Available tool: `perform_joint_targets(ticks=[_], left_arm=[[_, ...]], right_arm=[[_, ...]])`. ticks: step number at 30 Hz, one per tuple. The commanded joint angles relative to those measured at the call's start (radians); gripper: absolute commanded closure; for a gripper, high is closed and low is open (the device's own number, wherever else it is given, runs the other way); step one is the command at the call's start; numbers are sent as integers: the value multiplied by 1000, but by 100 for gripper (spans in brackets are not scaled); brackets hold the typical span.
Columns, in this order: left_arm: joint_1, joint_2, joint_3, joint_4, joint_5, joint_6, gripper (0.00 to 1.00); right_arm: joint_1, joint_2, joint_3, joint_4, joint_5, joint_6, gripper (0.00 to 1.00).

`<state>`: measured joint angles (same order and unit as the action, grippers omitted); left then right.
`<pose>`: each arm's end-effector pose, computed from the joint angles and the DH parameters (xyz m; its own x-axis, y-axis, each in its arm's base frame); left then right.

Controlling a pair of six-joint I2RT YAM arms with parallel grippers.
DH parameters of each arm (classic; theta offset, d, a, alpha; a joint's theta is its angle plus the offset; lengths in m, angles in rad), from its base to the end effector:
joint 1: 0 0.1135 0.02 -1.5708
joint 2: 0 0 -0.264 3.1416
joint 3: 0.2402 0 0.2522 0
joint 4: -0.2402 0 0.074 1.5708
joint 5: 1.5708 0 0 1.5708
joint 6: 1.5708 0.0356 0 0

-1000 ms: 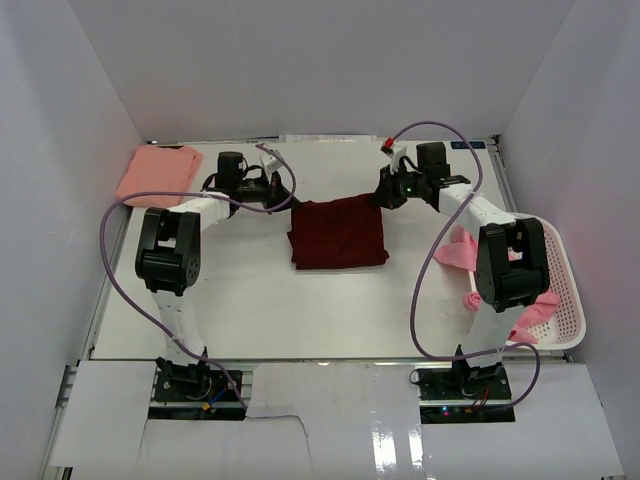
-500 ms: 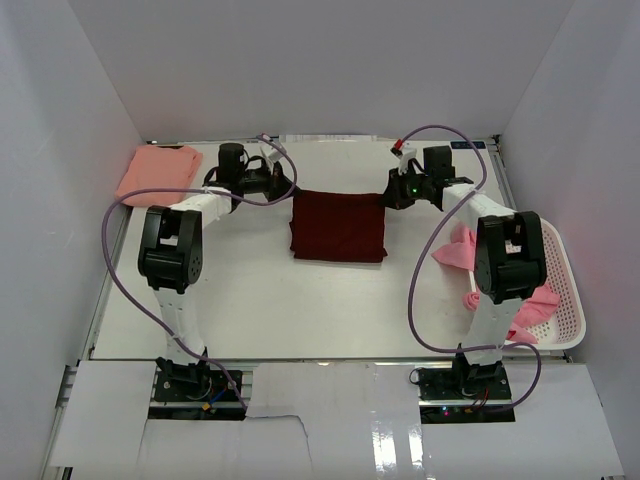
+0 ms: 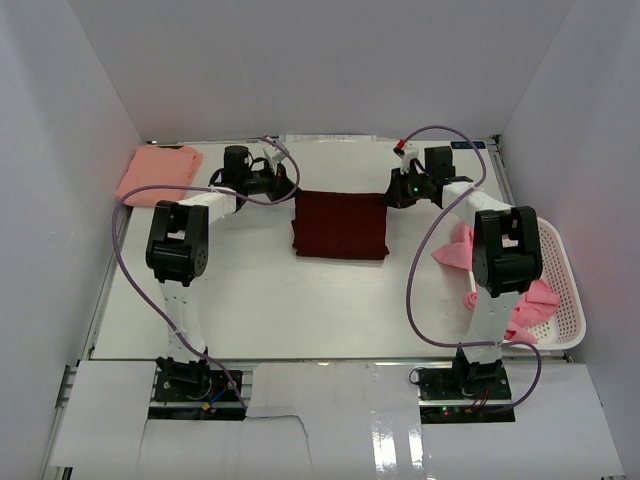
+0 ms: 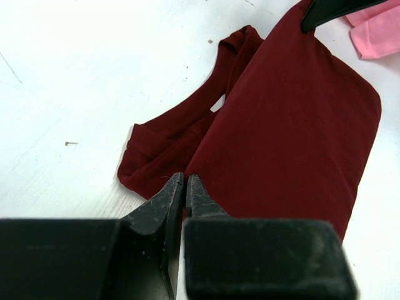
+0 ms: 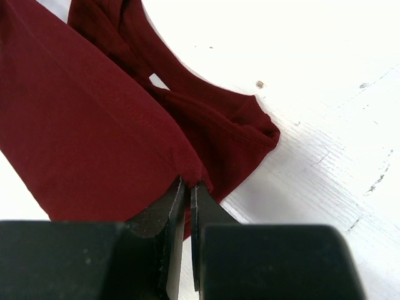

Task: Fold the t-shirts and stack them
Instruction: Fold the long partially folded tshirt into a neat square

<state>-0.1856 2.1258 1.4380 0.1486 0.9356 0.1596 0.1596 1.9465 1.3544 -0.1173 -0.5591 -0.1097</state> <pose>0.4548 -0.1145 0.1799 -0.3729 0.1660 -0.9129 0.8586 0.4348 -0.2717 0.4242 0.0874 0.2043 -0.5810 -0.1875 -0.7920 -0.5993 0.7570 0.2604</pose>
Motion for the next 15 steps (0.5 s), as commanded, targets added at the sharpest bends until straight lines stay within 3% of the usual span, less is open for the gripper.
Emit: perform_joint_targets(ticks=[1,3,4,7,10,11,15], left_arm=[[6,8,41,49,-20,-14,82],[6,13,38,68,-27,-15,80],[5,11,36,74,-38,-18,79],[6,2,29,101,-58,-25,66],[6,-6,35,114,-95,-23,45],[5,-10,41,114,-100,-20,41],[5,-43,61,112,-123,-28,43]], right_arm=[[-17,22,46,45,24,4,92],[-17,28,46,48,25,7,91],[-17,29,48,51,34,11,84],[-17,23,42,60,48,15,70],[-17,2,34,79,74,21,57],[-17,-4,35,80,79,21,57],[-17,-53,43,71,123,24,53]])
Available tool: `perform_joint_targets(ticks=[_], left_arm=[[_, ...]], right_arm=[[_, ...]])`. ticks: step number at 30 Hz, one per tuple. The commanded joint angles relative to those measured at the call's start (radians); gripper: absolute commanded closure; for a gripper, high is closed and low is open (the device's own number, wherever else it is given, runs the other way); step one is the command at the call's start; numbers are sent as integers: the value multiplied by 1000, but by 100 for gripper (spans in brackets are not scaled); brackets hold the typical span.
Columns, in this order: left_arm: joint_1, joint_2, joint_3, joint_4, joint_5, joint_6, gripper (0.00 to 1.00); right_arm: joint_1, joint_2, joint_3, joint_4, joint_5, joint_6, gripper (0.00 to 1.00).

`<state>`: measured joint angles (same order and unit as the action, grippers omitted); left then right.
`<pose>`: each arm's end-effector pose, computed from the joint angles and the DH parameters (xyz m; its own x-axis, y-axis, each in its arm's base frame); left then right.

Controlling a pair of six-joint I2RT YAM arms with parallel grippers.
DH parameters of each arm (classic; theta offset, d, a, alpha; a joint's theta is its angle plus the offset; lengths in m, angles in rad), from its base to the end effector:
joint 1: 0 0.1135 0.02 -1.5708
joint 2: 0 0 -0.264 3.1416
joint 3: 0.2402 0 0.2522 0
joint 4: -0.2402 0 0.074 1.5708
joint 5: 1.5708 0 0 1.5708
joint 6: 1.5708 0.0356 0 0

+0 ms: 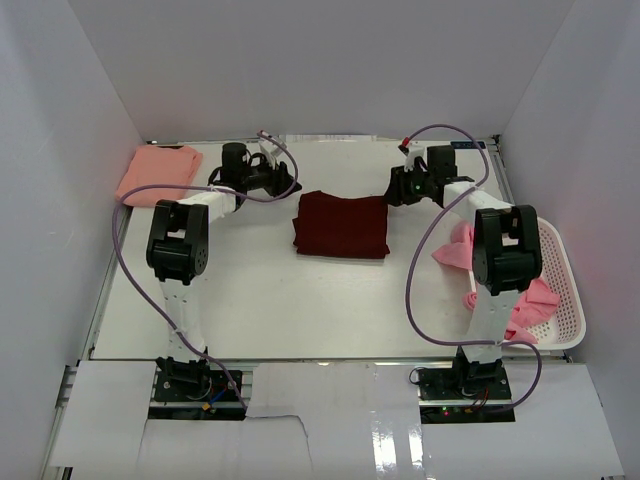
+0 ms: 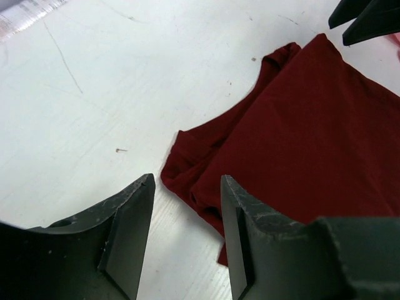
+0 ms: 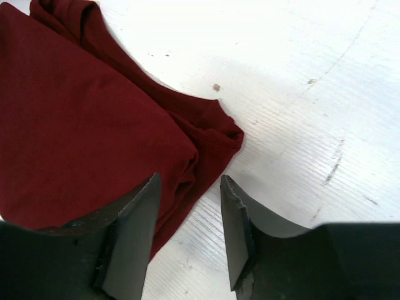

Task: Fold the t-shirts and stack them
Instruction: Fold the long partially folded tshirt into a neat square

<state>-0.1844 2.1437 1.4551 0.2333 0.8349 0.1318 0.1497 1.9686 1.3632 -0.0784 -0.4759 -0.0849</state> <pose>0.4654 -0.1136 0.1830 -0.3263 0.1506 -0.9332 0.8276 0.5225 -0.2051 0.4324 0.0817 0.2001 -0.5814 -0.1639 -0.7969 -0.5350 0.8150 0.2226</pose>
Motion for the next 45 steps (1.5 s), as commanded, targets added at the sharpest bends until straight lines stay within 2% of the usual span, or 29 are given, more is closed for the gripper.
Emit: perform_joint_targets(ticks=[1,4,5,6,8,9,10,14,19,20,22,23,26,28,32,37,43,45], left_arm=[[5,-71,44,28,-20,-17,44],[5,-120,22,28,-4,-56,45],[5,-131,16,28,10,-110,48],[5,-148,4,28,26,-144,54],[3,-169,-10,28,50,-261,79],[3,-173,-13,24,67,-305,90],[3,-179,-16,18,79,-342,100],[-9,-217,-64,8,116,-529,100],[-70,-289,-159,50,69,-601,100],[-79,-294,-186,84,61,-615,100],[-98,-298,-217,138,59,-687,100],[-99,-294,-257,225,66,-725,100],[-101,-231,-283,377,157,-891,100],[-107,-193,-262,394,216,-951,100],[-130,-108,-249,399,269,-974,100],[-135,-32,-283,405,268,-985,100],[-144,4,-295,394,277,-986,100],[-147,4,-295,336,271,-963,100]], right_arm=[[-7,-89,36,29,49,-1,50],[-2,-151,40,6,31,19,49],[8,-177,45,-3,30,27,49],[16,-185,50,-33,23,43,52],[43,-189,80,-75,37,77,68],[51,-182,100,-105,16,92,88],[60,-174,132,-165,17,140,92],[108,-157,105,-196,-55,263,92],[139,-195,-54,-45,-127,462,92],[151,-198,-85,44,-147,537,92],[169,-203,-163,113,-168,592,92],[186,-201,-183,174,-179,635,92],[212,-153,-179,174,-233,660,92],[226,-120,-148,148,-254,657,92],[237,-80,-144,163,-290,680,92],[238,-30,-154,166,-293,682,92],[237,10,-170,134,-274,663,92],[237,19,-176,118,-262,657,92]])
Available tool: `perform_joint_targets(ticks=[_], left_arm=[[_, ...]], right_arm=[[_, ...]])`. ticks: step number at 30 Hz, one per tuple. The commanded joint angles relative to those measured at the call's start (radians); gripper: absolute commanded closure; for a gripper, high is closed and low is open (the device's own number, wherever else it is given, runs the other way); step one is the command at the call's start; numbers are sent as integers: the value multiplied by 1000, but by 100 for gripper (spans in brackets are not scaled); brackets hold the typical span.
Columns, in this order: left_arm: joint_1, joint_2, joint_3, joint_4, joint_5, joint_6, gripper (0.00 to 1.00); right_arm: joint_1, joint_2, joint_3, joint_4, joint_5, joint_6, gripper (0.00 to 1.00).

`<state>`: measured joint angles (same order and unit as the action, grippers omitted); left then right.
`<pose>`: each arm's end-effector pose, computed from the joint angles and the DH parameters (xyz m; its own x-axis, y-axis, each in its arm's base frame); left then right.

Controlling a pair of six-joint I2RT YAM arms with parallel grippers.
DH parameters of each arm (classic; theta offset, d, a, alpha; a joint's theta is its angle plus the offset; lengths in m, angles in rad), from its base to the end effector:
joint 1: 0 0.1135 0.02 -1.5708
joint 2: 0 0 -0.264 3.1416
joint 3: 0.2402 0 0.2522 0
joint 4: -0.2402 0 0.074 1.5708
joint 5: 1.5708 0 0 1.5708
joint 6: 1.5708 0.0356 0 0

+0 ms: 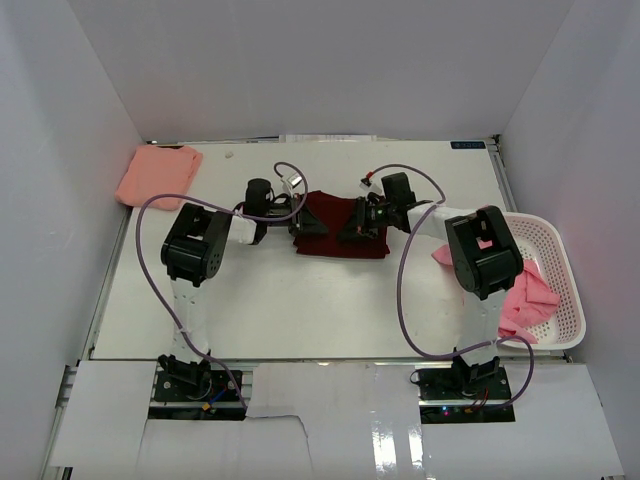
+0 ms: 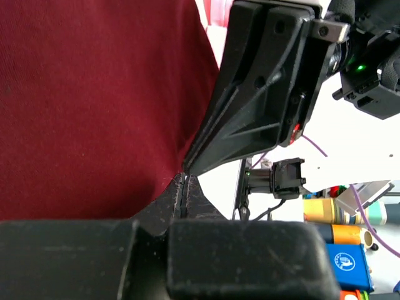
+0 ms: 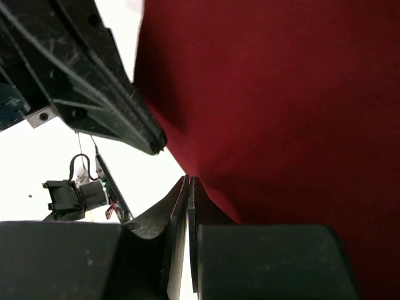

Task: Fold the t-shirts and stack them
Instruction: Fold the long partially folded tshirt into a neat square, then put the neatly folded tshirt into the corner of the board with the left arm

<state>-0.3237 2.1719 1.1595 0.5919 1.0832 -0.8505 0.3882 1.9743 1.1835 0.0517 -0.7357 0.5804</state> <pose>0.4003 -0.1675 0.1182 -0.9420 -0.0554 -0.3311 0.3118 0.2214 -0.9240 0.3730 0.1784 0.1567 -0.9270 0.0601 -0.3702 -0.2767 0.5567 0.7833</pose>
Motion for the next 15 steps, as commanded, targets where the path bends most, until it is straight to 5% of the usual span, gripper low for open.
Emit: perform_joint_targets(ticks=[1,15], left_arm=[[-11,-27,2,-46,12,57,100],[-48,-24,118,-587,-223,412,100]], right_arm=[[-3,17,-1,-15,2,-8,92],[-35,35,-134,-121,125,12,92]])
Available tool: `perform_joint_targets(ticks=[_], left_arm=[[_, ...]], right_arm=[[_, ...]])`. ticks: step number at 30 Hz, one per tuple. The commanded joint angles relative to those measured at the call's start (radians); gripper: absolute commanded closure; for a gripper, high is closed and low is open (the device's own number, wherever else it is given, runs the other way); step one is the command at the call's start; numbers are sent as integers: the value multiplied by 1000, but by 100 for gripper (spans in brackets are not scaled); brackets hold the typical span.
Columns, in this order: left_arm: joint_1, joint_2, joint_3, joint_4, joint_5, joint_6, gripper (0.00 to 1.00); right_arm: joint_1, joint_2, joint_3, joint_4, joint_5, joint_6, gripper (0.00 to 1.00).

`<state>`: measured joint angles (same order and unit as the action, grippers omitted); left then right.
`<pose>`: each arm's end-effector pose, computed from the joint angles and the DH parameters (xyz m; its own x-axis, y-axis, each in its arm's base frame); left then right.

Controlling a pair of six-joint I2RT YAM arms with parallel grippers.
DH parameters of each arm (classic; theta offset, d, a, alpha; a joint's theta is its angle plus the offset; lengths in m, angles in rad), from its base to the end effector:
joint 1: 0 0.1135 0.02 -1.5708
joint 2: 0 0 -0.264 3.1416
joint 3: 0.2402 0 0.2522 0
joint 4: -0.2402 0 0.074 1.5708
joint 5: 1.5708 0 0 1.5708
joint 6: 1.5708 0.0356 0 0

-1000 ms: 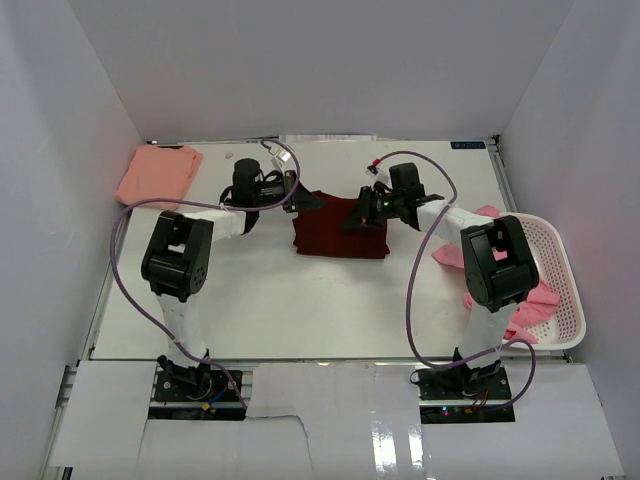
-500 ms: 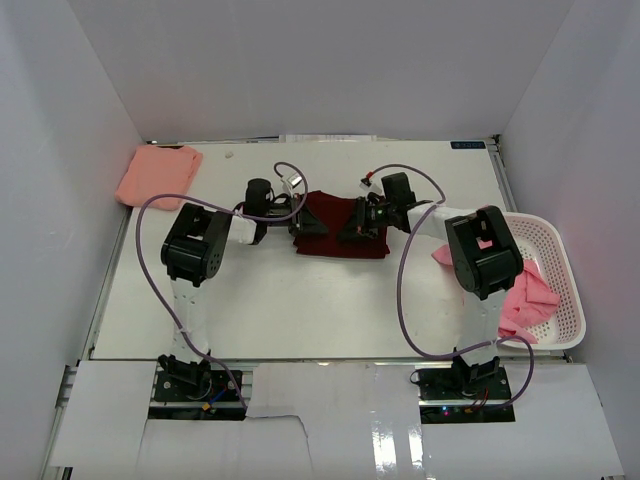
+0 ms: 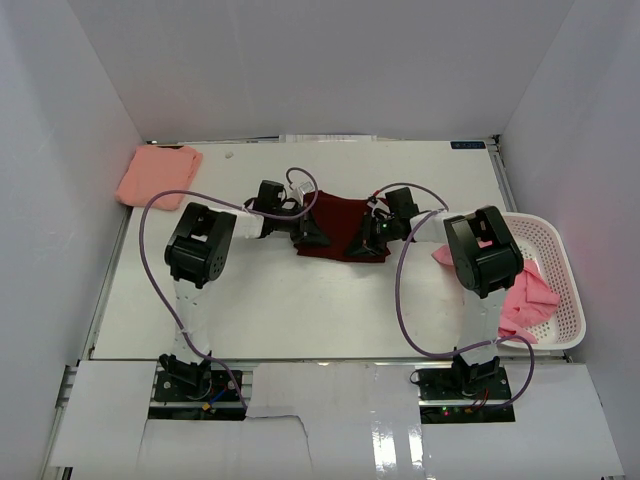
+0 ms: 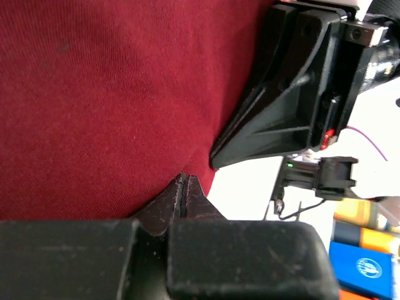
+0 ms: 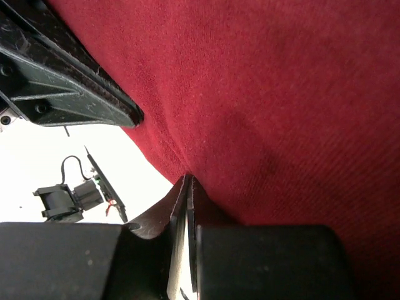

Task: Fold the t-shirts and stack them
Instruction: Put the neatly folded tshirt into the corner of the board with the left arm

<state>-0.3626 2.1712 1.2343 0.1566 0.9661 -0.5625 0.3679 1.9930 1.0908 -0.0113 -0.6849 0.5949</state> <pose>0.3912 -0.1798 0.1032 -0.9555 0.0382 -0.2926 0.2822 0.4073 -0.8686 0.3550 0.1610 0.1189 -0.9700 0.0913 -0.2254 -0.1154 0.6430 0.7572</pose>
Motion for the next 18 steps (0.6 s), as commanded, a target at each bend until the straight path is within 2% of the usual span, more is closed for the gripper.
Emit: perform_joint_targets(ticks=[1,11,18], left_arm=[[-9,-19,42,-150,-113,124,100],[-9,-8,68,-209,-152,130,100],[-9,-102,197,-259,-170,79,100]], right_arm=[[-17,27,-48,-59,82,-3,92],[-34,43,-51,-59,82,-9,92],[-37,-26,217,-260,87,-98,92]])
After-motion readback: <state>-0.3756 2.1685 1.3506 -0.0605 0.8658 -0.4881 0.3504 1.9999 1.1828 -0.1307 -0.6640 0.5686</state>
